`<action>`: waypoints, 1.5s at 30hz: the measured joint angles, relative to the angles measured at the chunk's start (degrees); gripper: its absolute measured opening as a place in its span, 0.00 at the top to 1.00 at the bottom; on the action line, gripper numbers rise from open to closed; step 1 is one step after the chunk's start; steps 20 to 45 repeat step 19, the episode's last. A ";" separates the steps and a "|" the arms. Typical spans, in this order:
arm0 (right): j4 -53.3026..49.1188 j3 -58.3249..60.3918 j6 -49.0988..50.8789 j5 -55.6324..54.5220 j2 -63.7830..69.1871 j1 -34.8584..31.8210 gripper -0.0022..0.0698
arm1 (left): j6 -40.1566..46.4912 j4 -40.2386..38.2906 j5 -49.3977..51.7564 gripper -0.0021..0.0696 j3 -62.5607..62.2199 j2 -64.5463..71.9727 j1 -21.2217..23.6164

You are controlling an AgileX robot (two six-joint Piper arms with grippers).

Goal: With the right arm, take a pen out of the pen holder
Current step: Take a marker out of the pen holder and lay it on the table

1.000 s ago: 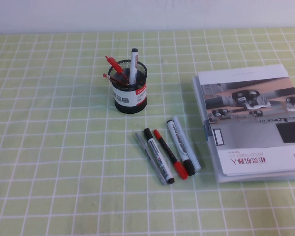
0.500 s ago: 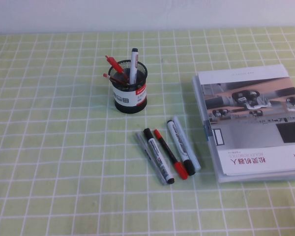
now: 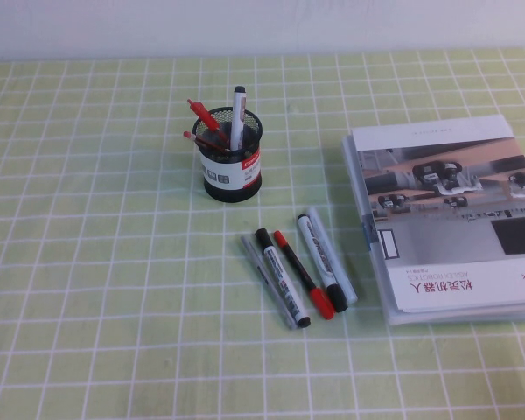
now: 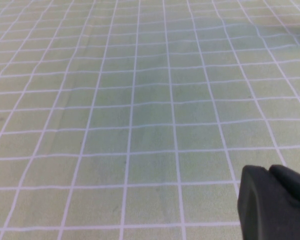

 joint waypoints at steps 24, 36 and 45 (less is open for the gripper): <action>8.21 -0.02 -8.97 8.55 0.00 0.00 0.99 | 0.00 0.00 0.00 0.98 0.00 0.00 0.00; 8.21 -0.02 -8.97 8.55 0.00 0.00 0.99 | 0.00 0.00 0.00 0.98 0.00 0.00 0.00; 8.21 -0.02 -8.97 8.55 0.00 0.00 0.99 | 0.00 0.00 0.00 0.98 0.00 0.00 0.00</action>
